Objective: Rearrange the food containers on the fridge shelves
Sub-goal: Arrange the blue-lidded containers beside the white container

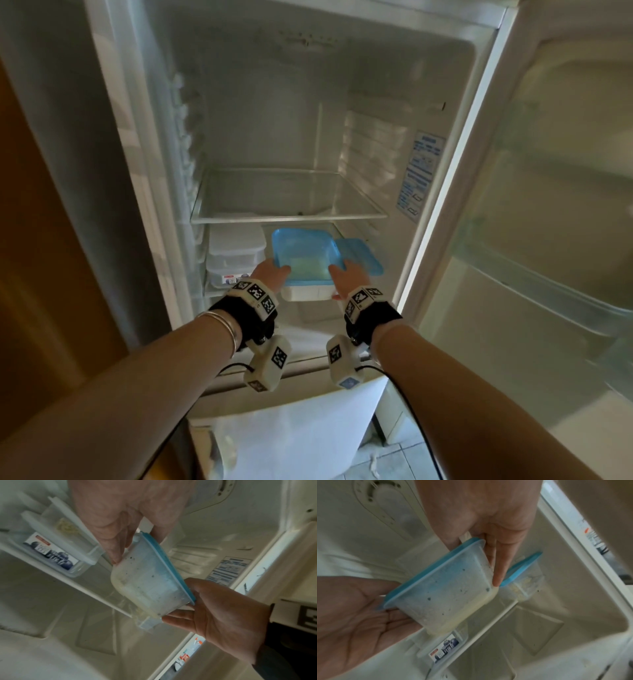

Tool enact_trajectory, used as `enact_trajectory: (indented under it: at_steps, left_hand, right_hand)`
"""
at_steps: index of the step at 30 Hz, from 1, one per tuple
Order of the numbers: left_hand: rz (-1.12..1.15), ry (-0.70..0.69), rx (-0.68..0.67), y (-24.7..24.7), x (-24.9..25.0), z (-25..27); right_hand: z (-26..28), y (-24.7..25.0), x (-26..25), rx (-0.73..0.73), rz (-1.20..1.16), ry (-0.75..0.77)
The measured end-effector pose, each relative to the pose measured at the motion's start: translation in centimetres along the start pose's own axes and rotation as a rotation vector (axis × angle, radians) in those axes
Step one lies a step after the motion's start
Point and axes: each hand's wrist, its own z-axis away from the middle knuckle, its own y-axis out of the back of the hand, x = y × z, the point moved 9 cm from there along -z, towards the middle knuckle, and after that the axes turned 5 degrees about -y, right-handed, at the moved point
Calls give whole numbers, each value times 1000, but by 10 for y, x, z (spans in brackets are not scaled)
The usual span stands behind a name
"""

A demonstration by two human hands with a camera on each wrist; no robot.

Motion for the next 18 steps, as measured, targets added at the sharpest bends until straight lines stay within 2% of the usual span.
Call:
enact_trajectory:
  at_steps: [7,18]
  left_hand:
    - [-61,45,15,-3,-31,-28]
    - [-27,123,10,-11,-54,-55]
  right_hand:
    - [-43,-39,9,-38,165,12]
    - [-77,-50,18,-36,324,-5]
